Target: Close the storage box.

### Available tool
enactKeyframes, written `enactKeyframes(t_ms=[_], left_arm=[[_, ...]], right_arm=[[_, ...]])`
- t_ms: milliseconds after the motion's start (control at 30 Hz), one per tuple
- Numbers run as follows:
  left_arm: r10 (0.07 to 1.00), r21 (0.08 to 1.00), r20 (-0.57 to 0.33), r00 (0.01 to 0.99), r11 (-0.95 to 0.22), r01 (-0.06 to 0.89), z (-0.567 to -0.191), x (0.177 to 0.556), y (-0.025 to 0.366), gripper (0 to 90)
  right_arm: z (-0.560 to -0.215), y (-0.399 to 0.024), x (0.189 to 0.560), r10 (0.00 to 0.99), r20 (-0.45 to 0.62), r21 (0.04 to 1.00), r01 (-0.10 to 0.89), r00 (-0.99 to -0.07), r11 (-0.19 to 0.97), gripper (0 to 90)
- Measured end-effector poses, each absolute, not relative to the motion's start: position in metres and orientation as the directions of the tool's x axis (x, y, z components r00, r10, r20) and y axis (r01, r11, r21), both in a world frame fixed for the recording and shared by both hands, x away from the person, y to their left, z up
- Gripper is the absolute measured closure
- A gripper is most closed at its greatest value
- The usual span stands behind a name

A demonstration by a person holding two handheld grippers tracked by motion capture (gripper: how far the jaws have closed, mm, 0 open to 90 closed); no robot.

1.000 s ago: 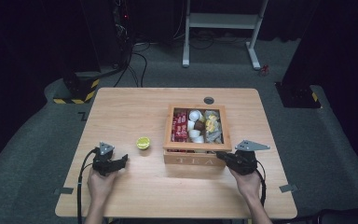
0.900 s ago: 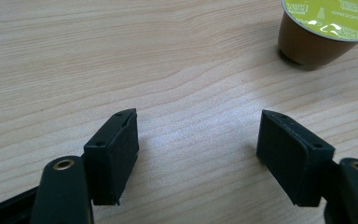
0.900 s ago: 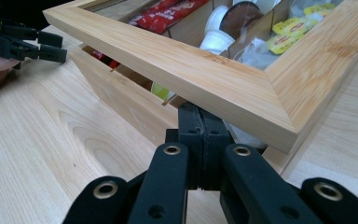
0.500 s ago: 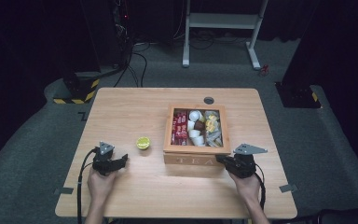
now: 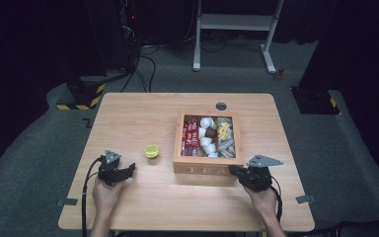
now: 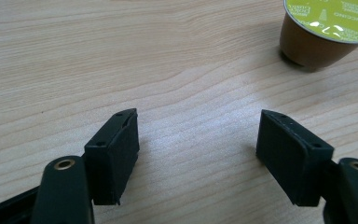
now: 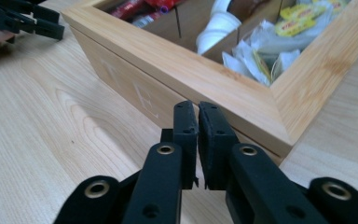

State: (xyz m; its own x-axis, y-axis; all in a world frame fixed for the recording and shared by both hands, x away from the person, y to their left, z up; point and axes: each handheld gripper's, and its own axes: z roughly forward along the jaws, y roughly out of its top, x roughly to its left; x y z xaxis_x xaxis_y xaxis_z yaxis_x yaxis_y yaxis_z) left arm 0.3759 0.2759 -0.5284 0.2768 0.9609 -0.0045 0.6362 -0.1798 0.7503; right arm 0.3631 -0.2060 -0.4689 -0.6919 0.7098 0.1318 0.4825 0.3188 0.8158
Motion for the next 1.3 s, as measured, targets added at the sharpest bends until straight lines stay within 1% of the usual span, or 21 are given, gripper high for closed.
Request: enactKeyframes(t_ms=[167, 233, 267, 300, 367, 533, 733, 1033, 1300], left_arm=[[0.961, 0.752, -0.007, 0.275, -0.177, 0.635, -0.529, 0.376, 0.276, 30.2], [0.961, 0.752, -0.006, 0.275, -0.177, 0.635, -0.529, 0.376, 0.276, 30.2], [0.961, 0.752, -0.006, 0.275, -0.177, 0.635, -0.529, 0.376, 0.276, 30.2], [0.961, 0.752, -0.006, 0.275, -0.177, 0.635, -0.529, 0.376, 0.276, 30.2], [0.961, 0.750, -0.003, 0.277, -0.181, 0.636, -0.528, 0.376, 0.276, 30.1], [0.961, 0.752, -0.003, 0.276, -0.180, 0.634, -0.529, 0.376, 0.276, 29.9], [0.961, 0.752, -0.002, 0.277, -0.181, 0.634, -0.528, 0.376, 0.276, 29.7], [0.960, 0.748, -0.006, 0.280, -0.181, 0.638, -0.528, 0.376, 0.276, 29.4], [0.961, 0.751, -0.008, 0.277, -0.177, 0.636, -0.528, 0.376, 0.276, 29.4]], right_arm=[[-0.461, -0.208, 0.361, 0.702, 0.114, 0.840, 0.446, -0.703, 0.310, 77.4], [-0.457, -0.209, 0.361, 0.704, 0.107, 0.849, 0.432, -0.702, 0.302, 71.5], [-0.457, -0.209, 0.361, 0.704, 0.107, 0.849, 0.432, -0.702, 0.302, 71.5], [-0.453, -0.210, 0.361, 0.705, 0.100, 0.860, 0.418, -0.702, 0.294, 67.4], [-0.449, -0.211, 0.360, 0.707, 0.090, 0.868, 0.403, -0.701, 0.289, 63.9], [-0.440, -0.215, 0.362, 0.724, 0.072, 0.881, 0.384, -0.686, 0.276, 58.5], [-0.431, -0.221, 0.363, 0.737, 0.063, 0.892, 0.370, -0.673, 0.261, 56.4], [-0.423, -0.232, 0.364, 0.760, 0.064, 0.903, 0.361, -0.647, 0.232, 56.2], [-0.417, -0.249, 0.364, 0.787, 0.082, 0.919, 0.352, -0.611, 0.178, 56.2]])
